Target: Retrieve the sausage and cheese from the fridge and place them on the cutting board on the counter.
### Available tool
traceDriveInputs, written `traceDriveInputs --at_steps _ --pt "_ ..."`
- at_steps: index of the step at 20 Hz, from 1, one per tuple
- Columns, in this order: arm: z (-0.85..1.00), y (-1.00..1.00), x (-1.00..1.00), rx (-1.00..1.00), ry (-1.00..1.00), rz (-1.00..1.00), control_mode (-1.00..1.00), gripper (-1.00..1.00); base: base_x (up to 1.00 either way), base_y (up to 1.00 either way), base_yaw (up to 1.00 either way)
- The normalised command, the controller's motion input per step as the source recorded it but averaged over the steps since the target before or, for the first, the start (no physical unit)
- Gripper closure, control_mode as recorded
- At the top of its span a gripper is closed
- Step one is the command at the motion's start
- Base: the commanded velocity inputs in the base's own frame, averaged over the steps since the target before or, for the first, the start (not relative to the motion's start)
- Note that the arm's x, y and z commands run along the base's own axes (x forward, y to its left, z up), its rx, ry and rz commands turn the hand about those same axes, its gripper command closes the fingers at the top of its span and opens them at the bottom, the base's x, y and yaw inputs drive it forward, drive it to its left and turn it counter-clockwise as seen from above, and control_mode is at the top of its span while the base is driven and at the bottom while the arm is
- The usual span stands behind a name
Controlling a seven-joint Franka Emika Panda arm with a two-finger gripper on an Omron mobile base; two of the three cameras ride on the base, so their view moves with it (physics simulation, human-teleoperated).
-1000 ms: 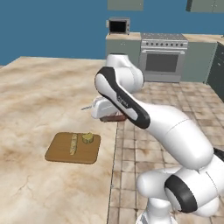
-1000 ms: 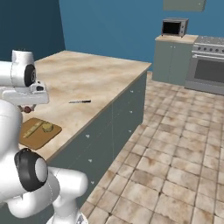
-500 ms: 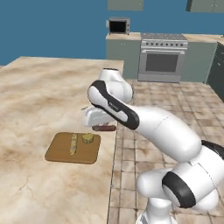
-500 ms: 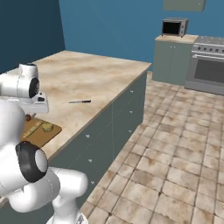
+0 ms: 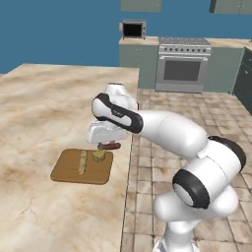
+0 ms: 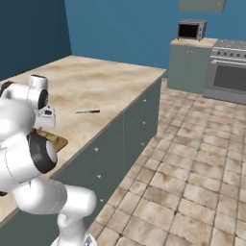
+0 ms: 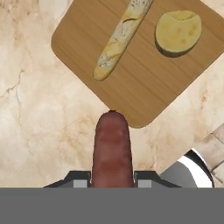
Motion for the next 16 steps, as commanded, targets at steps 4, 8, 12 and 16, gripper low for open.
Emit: traceDriveInputs --at_steps 4,8,12,16 --pt "-0.37 0.21 0.17 -0.1 -0.03 -0.02 -1.0 1.0 0.0 0.0 0.0" --pt "-0.34 0.16 0.16 -0.11 -0.07 -0.04 -1.0 1.0 0.0 0.0 0.0" --pt "-0.26 0.01 0.35 -0.04 -0.03 -0.04 -1.0 1.0 0.0 0.0 0.0" --pt "-0.22 0.0 0.5 0.0 0.0 -0.01 -1.0 1.0 0.0 0.0 0.0"
